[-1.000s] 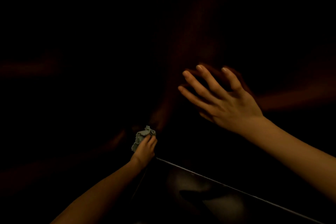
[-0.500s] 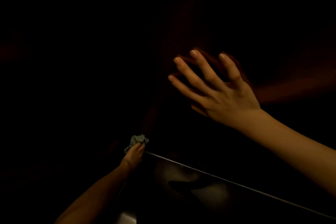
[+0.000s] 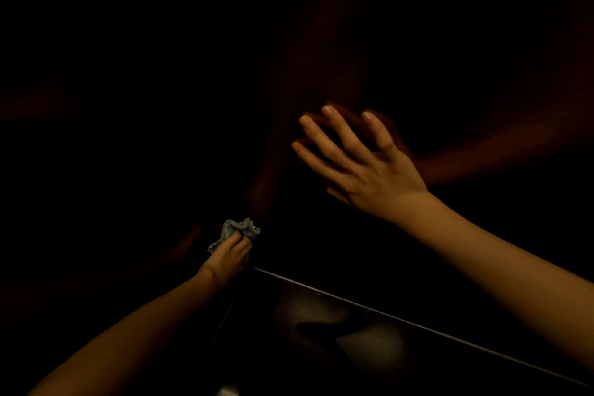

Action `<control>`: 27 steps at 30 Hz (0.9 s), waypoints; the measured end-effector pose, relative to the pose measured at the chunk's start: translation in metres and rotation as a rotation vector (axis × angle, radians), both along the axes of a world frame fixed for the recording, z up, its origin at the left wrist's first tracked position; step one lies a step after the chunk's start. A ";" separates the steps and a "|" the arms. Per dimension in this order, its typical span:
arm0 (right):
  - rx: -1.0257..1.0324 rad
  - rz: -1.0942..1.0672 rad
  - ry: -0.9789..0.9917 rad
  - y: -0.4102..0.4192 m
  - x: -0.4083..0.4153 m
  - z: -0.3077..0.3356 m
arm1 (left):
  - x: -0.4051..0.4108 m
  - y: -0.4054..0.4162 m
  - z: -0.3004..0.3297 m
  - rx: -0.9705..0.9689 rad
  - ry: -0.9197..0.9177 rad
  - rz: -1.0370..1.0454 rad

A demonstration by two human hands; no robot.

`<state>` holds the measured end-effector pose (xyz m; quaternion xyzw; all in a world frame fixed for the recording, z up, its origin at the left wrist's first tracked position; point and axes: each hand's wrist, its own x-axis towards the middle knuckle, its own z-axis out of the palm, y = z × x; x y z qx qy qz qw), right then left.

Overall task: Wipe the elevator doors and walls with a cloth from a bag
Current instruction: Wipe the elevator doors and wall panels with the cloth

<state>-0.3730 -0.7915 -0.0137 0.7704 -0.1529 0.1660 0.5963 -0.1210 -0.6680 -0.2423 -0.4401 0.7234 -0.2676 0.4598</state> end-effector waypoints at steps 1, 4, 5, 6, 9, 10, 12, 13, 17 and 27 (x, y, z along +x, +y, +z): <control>0.014 0.000 -0.004 0.001 -0.001 0.001 | 0.000 0.001 0.013 0.003 0.021 -0.007; 0.095 -0.008 -0.019 0.006 -0.001 0.004 | 0.000 0.002 0.051 -0.016 0.076 0.032; 0.145 -0.003 -0.024 0.008 -0.002 0.006 | 0.000 0.004 0.064 -0.031 0.092 0.048; 0.209 0.005 -0.024 0.011 -0.002 0.009 | -0.001 0.005 0.074 -0.041 0.109 0.063; 0.433 0.080 -0.020 0.023 -0.009 0.012 | 0.000 0.012 0.093 -0.087 0.221 0.112; 0.495 0.098 -0.024 0.027 -0.015 0.010 | 0.002 0.016 0.096 -0.129 0.269 0.085; 0.587 0.130 -0.049 0.036 -0.032 0.000 | 0.007 0.019 0.095 -0.115 0.318 0.041; 0.633 0.144 -0.062 0.039 -0.043 -0.007 | 0.010 0.019 0.089 -0.092 0.341 -0.027; 0.871 0.198 -0.119 0.047 -0.088 -0.039 | 0.001 0.008 0.071 -0.165 0.480 -0.093; 1.710 -0.179 -0.851 0.059 -0.189 -0.168 | -0.155 -0.026 0.015 -0.318 1.950 0.529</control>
